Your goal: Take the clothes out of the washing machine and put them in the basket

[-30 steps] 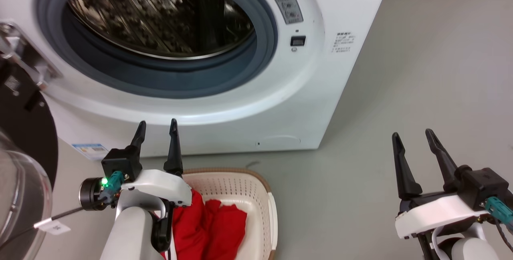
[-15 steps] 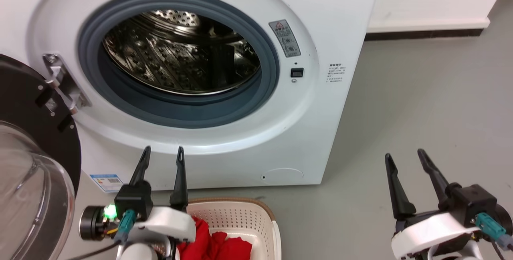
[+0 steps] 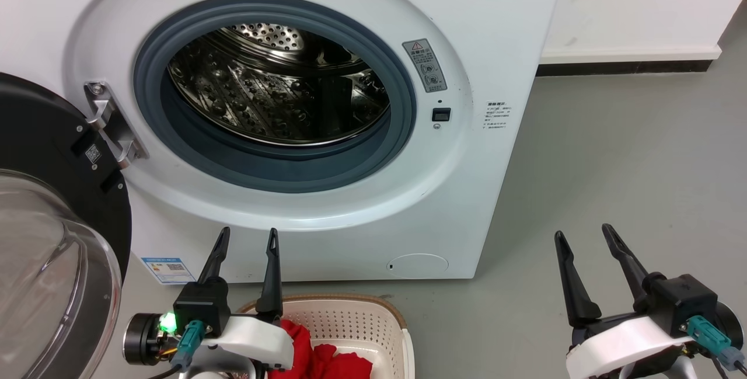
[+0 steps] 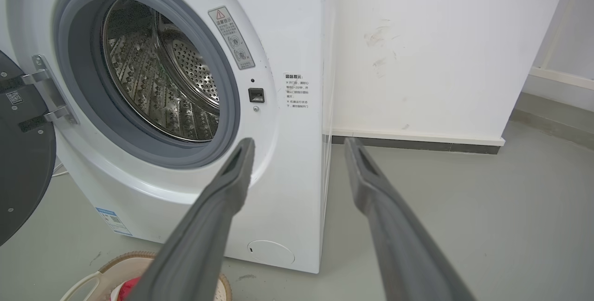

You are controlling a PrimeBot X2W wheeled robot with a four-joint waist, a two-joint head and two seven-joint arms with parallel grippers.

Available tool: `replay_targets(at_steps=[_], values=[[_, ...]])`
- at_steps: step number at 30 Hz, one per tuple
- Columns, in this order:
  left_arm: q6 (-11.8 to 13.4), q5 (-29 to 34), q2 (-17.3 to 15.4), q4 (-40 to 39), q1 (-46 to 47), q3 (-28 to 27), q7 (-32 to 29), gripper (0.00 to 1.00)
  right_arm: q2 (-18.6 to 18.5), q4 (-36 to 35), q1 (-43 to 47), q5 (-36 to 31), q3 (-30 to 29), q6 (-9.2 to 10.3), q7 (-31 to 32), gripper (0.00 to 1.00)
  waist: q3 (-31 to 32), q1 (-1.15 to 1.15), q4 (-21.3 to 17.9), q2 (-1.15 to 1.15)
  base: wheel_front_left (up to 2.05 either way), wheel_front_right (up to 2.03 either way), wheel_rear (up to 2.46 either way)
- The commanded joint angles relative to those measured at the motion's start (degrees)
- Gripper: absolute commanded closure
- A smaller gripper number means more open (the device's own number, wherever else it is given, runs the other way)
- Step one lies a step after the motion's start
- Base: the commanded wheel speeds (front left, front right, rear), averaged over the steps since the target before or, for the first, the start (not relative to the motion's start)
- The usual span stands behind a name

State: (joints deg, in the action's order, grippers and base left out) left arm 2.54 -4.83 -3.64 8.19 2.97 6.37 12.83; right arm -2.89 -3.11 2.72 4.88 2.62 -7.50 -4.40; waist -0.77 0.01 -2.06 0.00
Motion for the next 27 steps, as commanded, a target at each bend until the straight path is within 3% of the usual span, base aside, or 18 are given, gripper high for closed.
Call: replay_targets(at_steps=[1, 20, 21, 27], values=[[0.3, -0.2, -0.3, -0.4, -0.4, 0.0, -0.1, 0.0, 0.0, -0.2, 0.2, -0.3, 0.0, 0.02, 0.1, 0.0, -0.1, -0.01, -0.1, 0.0, 0.0, 0.0, 0.0], [0.5, -1.6, -0.8, -0.4, -0.1, 0.4, -0.1, 0.0, 0.0, 0.6, -0.2, 0.5, -0.2, 0.02, -0.5, 0.0, -0.4, -0.01, 0.1, 0.0, 0.0, 0.0, 0.0], [0.5, -1.6, -0.7, -0.2, -0.2, 0.5, -0.3, 1.0, 0.0, 0.8, 0.0, 0.2, -0.2, -0.01, -0.3, 1.0, -0.4, -0.01, 0.1, 0.0, 0.0, 0.0, 0.0], [-0.1, -6.5, -0.6, 1.5, 0.0, -0.6, -1.8, 1.0, -0.2, 2.0, 0.3, 5.5, -0.1, -0.01, -0.2, 1.0, -0.3, -0.01, 0.2, 0.0, 0.0, 0.0, 0.0]])
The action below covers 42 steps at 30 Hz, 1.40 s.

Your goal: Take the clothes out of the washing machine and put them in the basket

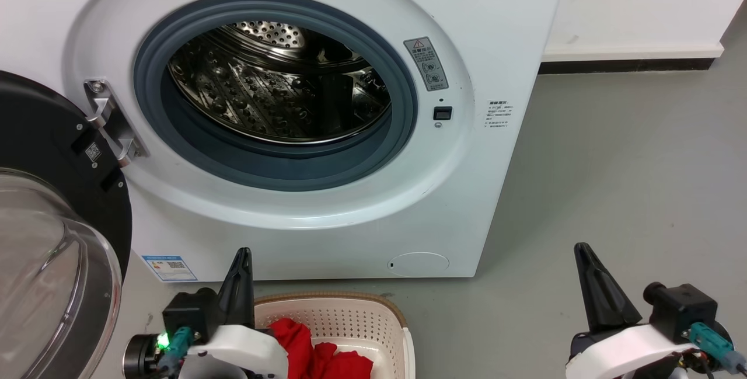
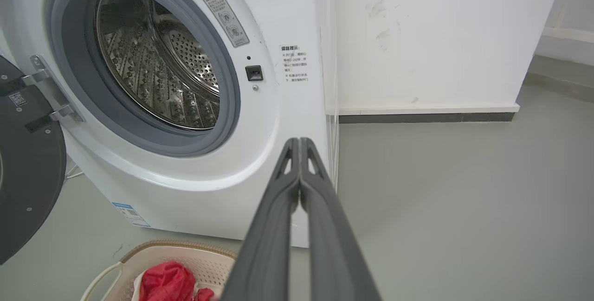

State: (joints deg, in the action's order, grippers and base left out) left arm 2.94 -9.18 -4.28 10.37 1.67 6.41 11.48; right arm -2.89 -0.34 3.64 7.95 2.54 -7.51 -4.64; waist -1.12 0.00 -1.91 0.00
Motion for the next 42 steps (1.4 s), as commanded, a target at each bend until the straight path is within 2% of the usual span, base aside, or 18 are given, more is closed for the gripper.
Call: replay_targets(at_steps=[1, 17, 42], values=[[-0.6, -3.3, 0.0, -0.6, 1.3, -0.9, -0.7, 1.0, -0.3, -0.5, -0.8, 3.7, -0.1, 0.0, 0.1, 1.0, 0.0, 0.0, 0.0, 0.0, 0.0, 0.0, 0.0], [-2.7, -20.4, 0.3, 0.0, 1.9, -3.3, -4.2, 1.0, -1.4, 2.9, -3.2, 22.3, -0.6, 0.0, 1.4, 1.0, 0.1, 0.0, 0.3, 0.0, 0.0, 0.0, 0.0], [-5.3, -40.8, 0.7, 1.1, 3.0, -6.4, -8.7, 1.0, -2.1, 6.5, -5.5, 43.7, -1.9, 0.01, 3.4, 1.0, 0.3, 0.0, 0.7, 0.0, 0.0, 0.0, 0.0]])
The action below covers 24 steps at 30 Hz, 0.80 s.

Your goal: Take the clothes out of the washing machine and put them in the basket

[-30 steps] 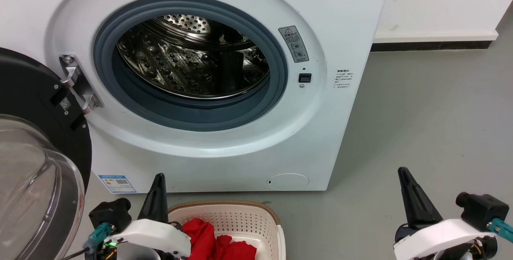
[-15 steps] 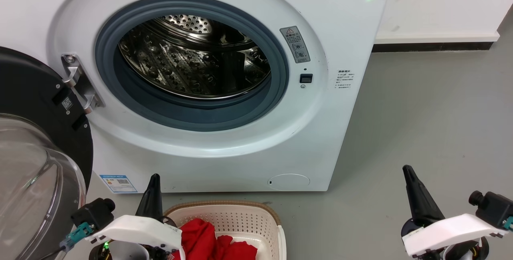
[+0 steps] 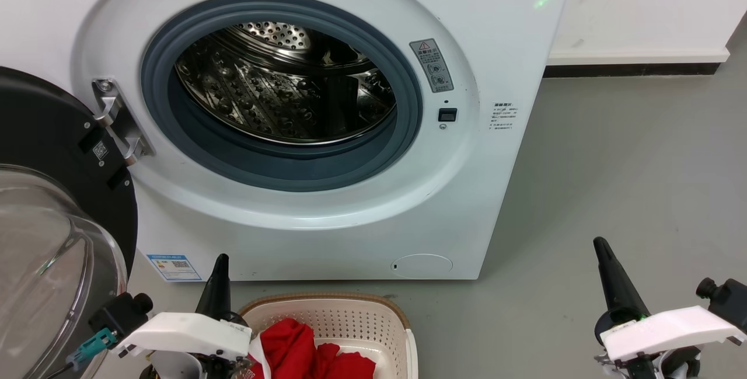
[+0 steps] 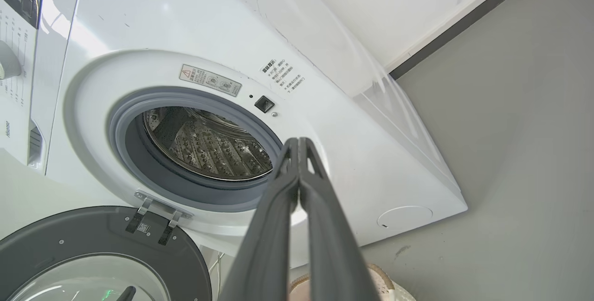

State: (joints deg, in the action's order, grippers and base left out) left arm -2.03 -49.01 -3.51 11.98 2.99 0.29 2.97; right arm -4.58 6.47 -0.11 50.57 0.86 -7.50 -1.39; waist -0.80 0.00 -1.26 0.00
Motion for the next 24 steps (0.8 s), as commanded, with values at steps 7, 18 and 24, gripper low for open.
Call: replay_targets(at_steps=[7, 18, 24], values=[[-1.0, -6.0, 0.0, -0.2, 1.8, -1.1, -1.3, 1.0, -0.5, 0.6, -2.2, 6.3, -0.6, 0.0, 0.7, 1.0, 0.1, 0.0, 0.1, 0.0, 0.0, 0.0, 0.0], [-1.9, -13.3, 0.1, 0.2, 2.3, -2.3, -2.9, 1.0, -0.5, 1.9, -3.0, 13.8, -1.3, 0.0, 1.6, 1.0, 0.1, 0.0, 0.3, 0.0, 0.0, 0.0, 0.0], [-2.3, -17.0, 0.2, 0.5, 2.4, -2.9, -3.8, 1.0, -0.5, 2.6, -3.4, 17.6, -1.7, 0.0, 2.1, 1.0, 0.2, 0.0, 0.4, 0.0, 0.0, 0.0, 0.0]])
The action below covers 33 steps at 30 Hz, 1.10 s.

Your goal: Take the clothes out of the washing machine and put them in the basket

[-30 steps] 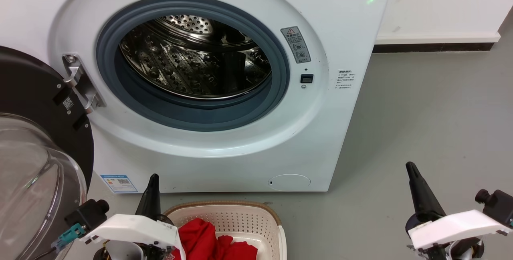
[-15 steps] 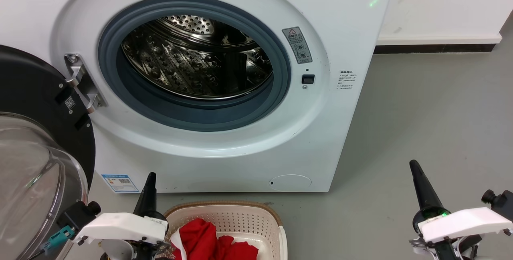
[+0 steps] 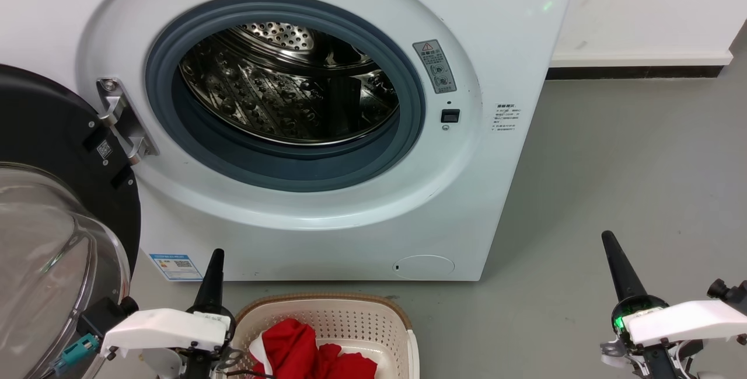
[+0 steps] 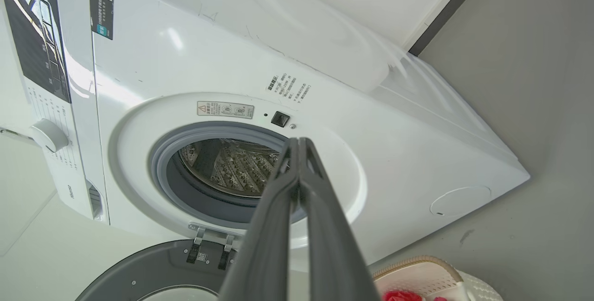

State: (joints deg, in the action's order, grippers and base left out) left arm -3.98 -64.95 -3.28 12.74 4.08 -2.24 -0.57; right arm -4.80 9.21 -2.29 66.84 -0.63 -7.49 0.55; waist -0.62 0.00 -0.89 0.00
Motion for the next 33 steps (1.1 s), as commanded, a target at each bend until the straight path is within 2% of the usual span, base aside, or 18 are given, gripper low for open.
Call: replay_targets(at_steps=[1, 33], values=[[-0.5, -1.6, -0.1, -0.3, 1.4, -0.4, -0.4, 1.0, -0.3, -0.1, -1.3, 1.8, -0.3, -0.01, 0.3, 1.0, 0.0, 0.0, 0.0, 0.0, 0.0, 0.0, 0.0], [-2.5, -18.2, 0.2, 0.8, 2.1, -3.1, -4.1, 1.0, 0.0, 3.1, -3.1, 18.4, -2.3, -0.01, 2.7, 1.0, 0.3, 0.0, 0.5, 0.0, 0.0, 0.0, 0.0]])
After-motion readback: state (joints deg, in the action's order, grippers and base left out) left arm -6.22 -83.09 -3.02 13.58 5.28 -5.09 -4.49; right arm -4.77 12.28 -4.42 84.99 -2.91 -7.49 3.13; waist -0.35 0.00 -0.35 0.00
